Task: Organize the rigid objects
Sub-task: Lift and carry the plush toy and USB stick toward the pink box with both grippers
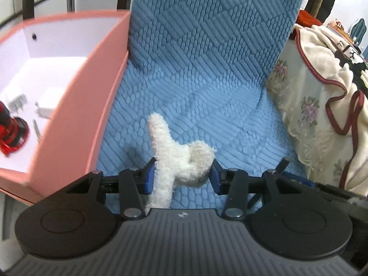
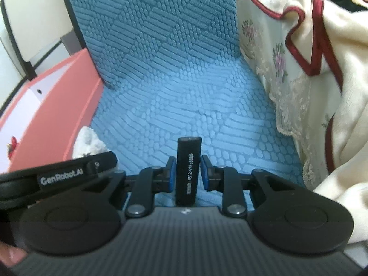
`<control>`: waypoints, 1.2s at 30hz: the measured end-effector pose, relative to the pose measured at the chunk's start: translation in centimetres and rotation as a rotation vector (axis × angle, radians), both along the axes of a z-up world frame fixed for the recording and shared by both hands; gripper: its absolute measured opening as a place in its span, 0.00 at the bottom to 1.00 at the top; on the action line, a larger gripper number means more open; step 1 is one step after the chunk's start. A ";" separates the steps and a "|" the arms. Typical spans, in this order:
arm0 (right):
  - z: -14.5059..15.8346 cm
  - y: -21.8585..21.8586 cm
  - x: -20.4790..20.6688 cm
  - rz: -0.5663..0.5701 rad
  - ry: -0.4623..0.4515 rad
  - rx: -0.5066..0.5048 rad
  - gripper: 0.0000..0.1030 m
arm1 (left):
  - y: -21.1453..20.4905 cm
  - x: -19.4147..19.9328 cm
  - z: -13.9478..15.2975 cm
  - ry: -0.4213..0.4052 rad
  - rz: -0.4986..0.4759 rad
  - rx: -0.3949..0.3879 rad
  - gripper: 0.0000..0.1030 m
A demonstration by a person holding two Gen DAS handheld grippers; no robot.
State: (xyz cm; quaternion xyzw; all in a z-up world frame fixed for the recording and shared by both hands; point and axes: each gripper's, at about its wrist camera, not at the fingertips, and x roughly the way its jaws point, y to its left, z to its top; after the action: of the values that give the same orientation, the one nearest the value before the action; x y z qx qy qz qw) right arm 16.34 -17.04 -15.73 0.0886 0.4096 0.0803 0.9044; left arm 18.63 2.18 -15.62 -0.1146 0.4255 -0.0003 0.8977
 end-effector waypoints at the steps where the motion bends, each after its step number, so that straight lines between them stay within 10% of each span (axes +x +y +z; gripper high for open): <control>1: 0.4 -0.1 0.0 0.004 -0.001 0.007 0.23 | -0.1 -0.3 0.7 -0.005 -0.002 0.005 0.50; 3: 1.3 -0.4 -0.2 0.016 -0.003 0.017 0.12 | -0.3 -0.8 2.0 -0.015 -0.007 -0.003 0.50; 23: 0.5 -2.5 -0.3 0.001 0.069 0.097 0.11 | 1.2 -2.8 3.1 -0.015 0.036 -0.043 0.50; 36: 7.3 -0.1 -1.2 0.051 0.009 0.068 0.11 | 3.9 -3.4 8.4 -0.062 0.000 -0.102 0.50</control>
State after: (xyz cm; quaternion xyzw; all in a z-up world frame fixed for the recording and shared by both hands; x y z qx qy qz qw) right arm 15.11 -17.13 -8.46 0.1093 0.4129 0.1166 0.8966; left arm 15.24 6.07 -7.27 -0.1598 0.3967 -0.0257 0.9036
